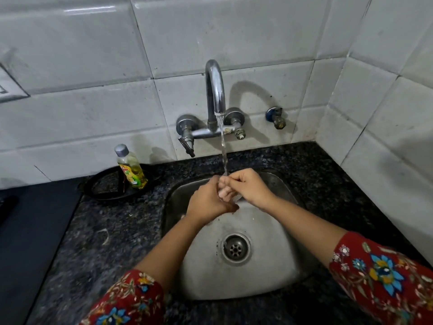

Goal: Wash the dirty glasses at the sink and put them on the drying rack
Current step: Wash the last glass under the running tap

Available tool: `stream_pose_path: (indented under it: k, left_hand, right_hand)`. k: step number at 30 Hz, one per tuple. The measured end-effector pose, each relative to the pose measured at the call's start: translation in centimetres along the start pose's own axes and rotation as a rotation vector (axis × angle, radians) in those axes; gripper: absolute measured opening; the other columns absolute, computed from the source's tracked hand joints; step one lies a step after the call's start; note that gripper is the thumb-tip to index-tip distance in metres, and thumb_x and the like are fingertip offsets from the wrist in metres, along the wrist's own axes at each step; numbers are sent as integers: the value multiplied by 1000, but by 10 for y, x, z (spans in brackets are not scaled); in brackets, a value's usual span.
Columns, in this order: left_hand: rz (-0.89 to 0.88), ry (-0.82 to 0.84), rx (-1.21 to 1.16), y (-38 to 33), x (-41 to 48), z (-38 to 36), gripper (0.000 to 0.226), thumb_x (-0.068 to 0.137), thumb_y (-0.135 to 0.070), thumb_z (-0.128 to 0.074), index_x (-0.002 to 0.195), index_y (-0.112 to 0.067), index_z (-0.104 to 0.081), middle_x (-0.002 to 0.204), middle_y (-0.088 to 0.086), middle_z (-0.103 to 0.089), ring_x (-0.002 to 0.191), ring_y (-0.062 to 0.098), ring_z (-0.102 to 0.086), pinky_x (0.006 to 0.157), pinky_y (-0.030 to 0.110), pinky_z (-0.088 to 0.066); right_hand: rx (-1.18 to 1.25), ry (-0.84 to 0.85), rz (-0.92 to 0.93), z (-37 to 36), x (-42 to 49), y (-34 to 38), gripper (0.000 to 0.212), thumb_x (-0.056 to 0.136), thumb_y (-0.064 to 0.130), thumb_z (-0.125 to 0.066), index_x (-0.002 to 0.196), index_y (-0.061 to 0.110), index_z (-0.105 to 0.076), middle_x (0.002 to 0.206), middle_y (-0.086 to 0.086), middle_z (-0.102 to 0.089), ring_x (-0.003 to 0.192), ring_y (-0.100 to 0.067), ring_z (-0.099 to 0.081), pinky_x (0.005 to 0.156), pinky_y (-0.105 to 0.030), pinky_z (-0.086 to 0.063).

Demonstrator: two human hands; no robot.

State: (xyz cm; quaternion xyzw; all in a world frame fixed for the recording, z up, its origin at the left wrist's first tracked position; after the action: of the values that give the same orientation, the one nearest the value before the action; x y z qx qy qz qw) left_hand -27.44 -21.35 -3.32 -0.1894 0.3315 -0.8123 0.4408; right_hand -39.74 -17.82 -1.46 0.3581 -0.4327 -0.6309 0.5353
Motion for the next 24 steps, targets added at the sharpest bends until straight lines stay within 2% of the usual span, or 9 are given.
stream_pose_path:
  k: [3, 5, 7, 9, 11, 14, 18, 21, 24]
  left_hand:
    - [-77, 211, -478, 6, 4, -4, 85, 58, -20, -88, 129, -25, -42, 110, -8, -66, 104, 8, -64, 90, 29, -51]
    - [-70, 192, -484, 9, -1, -12, 80, 62, -22, -82, 132, -21, -41, 111, -8, -64, 103, 5, -63, 88, 25, -51]
    - [-26, 137, -506, 10, -12, -22, 68, 68, -30, -74, 128, -23, -44, 113, -6, -64, 104, 9, -63, 88, 27, -51]
    - [70, 114, -636, 21, -21, -31, 52, 72, -34, -68, 118, -14, -53, 109, 2, -65, 99, 15, -63, 86, 28, -51]
    - [210, 157, -812, 37, -27, -39, 44, 78, -40, -65, 104, -6, -63, 99, 10, -65, 92, 22, -62, 86, 38, -50]
    - [635, 217, -1142, 54, -37, -55, 41, 85, -47, -61, 105, -12, -67, 95, 15, -66, 85, 28, -63, 86, 45, -51]
    - [947, 116, -1557, 38, -37, -70, 55, 90, -57, -47, 104, -7, -66, 87, 18, -66, 79, 27, -61, 83, 39, -48]
    - [1050, 5, -1825, 28, -23, -72, 63, 92, -59, -42, 95, 1, -62, 81, 21, -67, 82, 31, -59, 88, 39, -46]
    - [1090, -95, -1955, 25, -8, -74, 65, 93, -59, -38, 98, 2, -61, 74, 24, -67, 83, 32, -58, 95, 35, -45]
  right_hand:
    - [-147, -48, 20, -5, -5, 12, 38, 92, 29, -57, 67, 3, -68, 61, -14, -68, 61, -24, -67, 65, -40, -56]
    - [-322, -109, -28, -9, -8, 18, 47, 96, 38, -48, 55, 17, -59, 53, 3, -61, 55, -14, -61, 58, -28, -47]
    - [-413, -134, -107, -15, -9, 17, 50, 98, 40, -38, 55, 20, -54, 57, 4, -59, 62, -16, -60, 62, -28, -42]
    - [-349, -125, -187, -19, -6, 5, 48, 99, 39, -36, 62, 19, -61, 66, 0, -67, 73, -20, -66, 73, -31, -49]
    - [-271, -114, -236, -19, -5, -9, 41, 97, 35, -39, 73, 20, -68, 78, 0, -72, 82, -19, -68, 82, -34, -52]
    - [-158, 44, -338, -26, -11, -25, 25, 95, 25, -46, 94, 20, -71, 102, 0, -70, 98, -19, -63, 92, -37, -48]
    - [93, 93, -562, -39, -17, -41, 21, 91, 17, -54, 104, 12, -70, 107, -5, -68, 97, -20, -60, 82, -31, -46]
    - [173, 35, -640, -37, -14, -41, 15, 90, 17, -54, 97, 15, -68, 104, -9, -68, 97, -22, -61, 91, -34, -47]
    - [312, -45, -681, -35, -7, -41, 17, 91, 15, -53, 100, 12, -68, 97, -9, -67, 85, -19, -59, 76, -28, -47]
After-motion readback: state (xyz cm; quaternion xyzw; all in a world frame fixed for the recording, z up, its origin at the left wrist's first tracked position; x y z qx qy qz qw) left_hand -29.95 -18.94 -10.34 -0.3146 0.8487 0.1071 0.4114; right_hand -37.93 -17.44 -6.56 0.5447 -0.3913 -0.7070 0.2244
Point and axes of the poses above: each hand's wrist, its own x-axis towards the middle knuckle, its own z-axis out of the back of the hand, y = z × x, the point moved 3 cm from there along x, towards the middle knuckle
